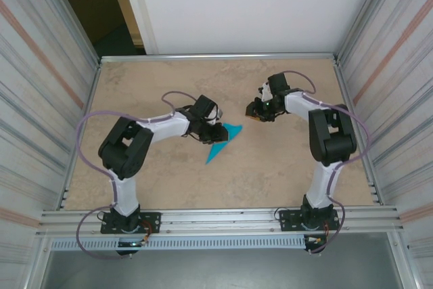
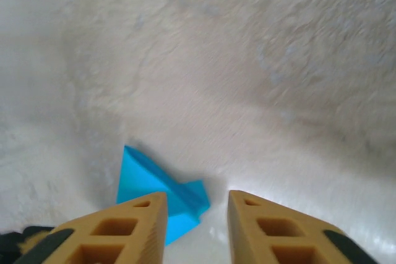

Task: Fold a paper plane with a square sheet of paper (pick it up from the middle)
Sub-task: Fold the wing for the fifth time at the center of the table, then turn over a paper plane at the center of the table.

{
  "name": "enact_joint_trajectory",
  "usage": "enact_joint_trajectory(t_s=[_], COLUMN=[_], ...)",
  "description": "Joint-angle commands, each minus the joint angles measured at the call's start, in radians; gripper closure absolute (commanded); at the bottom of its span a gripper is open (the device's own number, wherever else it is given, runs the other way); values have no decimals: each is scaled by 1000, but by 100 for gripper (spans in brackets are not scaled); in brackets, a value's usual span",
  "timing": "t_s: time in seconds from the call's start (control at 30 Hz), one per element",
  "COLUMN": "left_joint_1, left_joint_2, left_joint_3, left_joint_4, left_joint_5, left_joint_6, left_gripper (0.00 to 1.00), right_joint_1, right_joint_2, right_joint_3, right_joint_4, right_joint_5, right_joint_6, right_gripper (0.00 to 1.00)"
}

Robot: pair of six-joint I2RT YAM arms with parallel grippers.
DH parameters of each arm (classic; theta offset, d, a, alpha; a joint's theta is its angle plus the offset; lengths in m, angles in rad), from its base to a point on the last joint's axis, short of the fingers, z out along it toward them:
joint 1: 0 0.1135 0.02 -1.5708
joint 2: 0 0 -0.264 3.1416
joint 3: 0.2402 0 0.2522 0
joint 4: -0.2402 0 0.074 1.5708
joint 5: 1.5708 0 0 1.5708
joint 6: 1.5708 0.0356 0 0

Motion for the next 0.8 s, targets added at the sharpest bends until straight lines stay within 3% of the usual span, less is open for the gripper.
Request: enact_joint_trajectory(t_s=[0.0,0.2,0.4,0.57,0.77], left_joint_1=[36,148,261,309,330], left_joint_2=[-153,-337,-482,-550,-560], left_joint_3=[-7,-159,-307,-371,-400], left_joint_4=[14,-15,-45,-57,-61], left_joint_5=[14,-67,-164,-219,-224], left_joint_6=[-17,-4,25,60,87], left_gripper=[62,41,21,12,9], right_joint_1=[41,184,337,427,463], right_joint_2=[-115,-192,-164,-78,15], right_joint_3=[-52,-73,-46,23,100], right_joint_4=[-24,-92,-114,-156,-258], right_joint_5=[94,275,393,481,551], right_joint_6=[40,116,332,493,630], right_gripper=[63,49,36,33,36])
